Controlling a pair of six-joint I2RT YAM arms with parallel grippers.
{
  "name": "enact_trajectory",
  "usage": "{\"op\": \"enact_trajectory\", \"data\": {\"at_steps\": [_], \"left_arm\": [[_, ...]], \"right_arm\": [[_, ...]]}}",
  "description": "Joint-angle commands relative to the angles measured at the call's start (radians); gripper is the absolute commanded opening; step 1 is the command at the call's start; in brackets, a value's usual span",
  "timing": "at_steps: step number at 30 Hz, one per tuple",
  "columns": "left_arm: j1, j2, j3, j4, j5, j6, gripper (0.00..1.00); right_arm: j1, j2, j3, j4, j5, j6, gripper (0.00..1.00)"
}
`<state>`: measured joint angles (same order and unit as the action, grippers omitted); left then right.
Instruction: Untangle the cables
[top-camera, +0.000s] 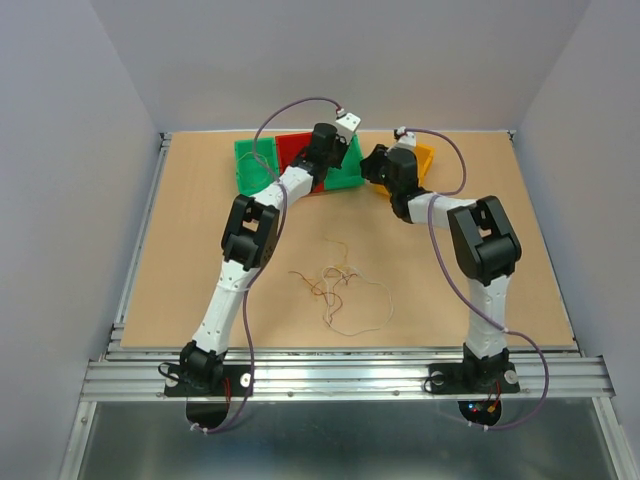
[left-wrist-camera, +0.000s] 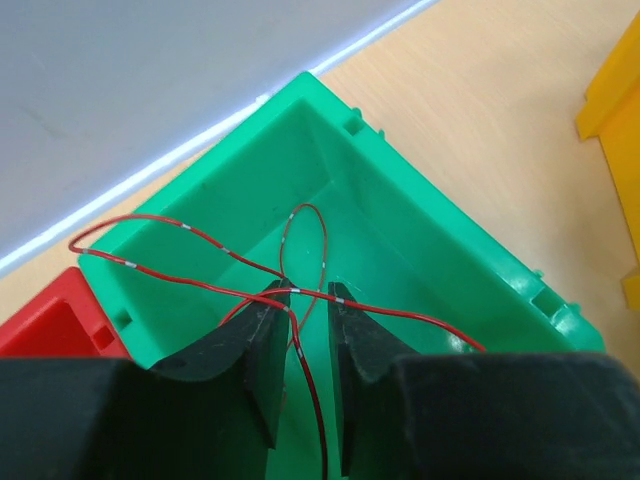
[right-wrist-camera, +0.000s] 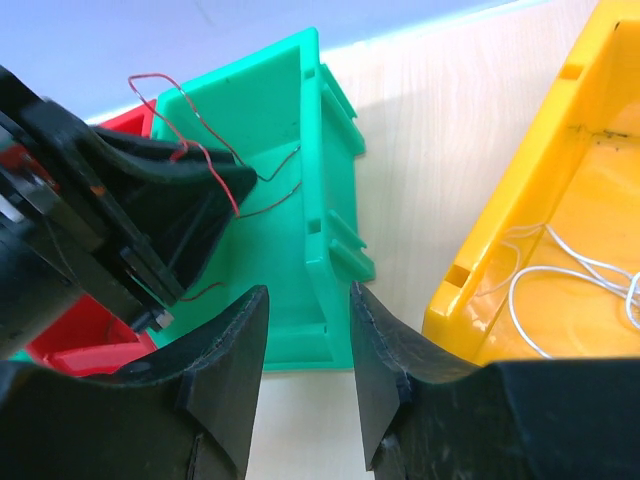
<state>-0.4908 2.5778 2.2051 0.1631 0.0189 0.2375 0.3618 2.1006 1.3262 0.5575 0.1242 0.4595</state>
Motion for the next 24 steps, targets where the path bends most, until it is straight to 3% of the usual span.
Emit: {"op": "enact_trajectory", "data": {"at_steps": [1, 7, 14, 24], "left_arm": [[-0.002, -0.116, -0.030, -0.039, 0.029, -0.010, 0.34], [-0.012, -0.200, -0.103, -0.140, 0.055, -0.020, 0.38], [-0.019, -0.289, -0.189, -0.137, 0.064, -0.010, 0.52], [-0.034, -0.358, -0.188, -0.241, 0.041, 0.029, 0.56]], "right_arm": [[-0.012, -0.076, -0.035, 0.087, 0.020, -0.016, 0.44], [-0.017, -0.096, -0.065, 0.096, 0.015, -0.012, 0.44], [-0.018, -0.116, -0.100, 0.113, 0.015, -0.009, 0.45], [-0.023, -0.122, -0.105, 0.120, -0.029, -0.027, 0.47]]}}
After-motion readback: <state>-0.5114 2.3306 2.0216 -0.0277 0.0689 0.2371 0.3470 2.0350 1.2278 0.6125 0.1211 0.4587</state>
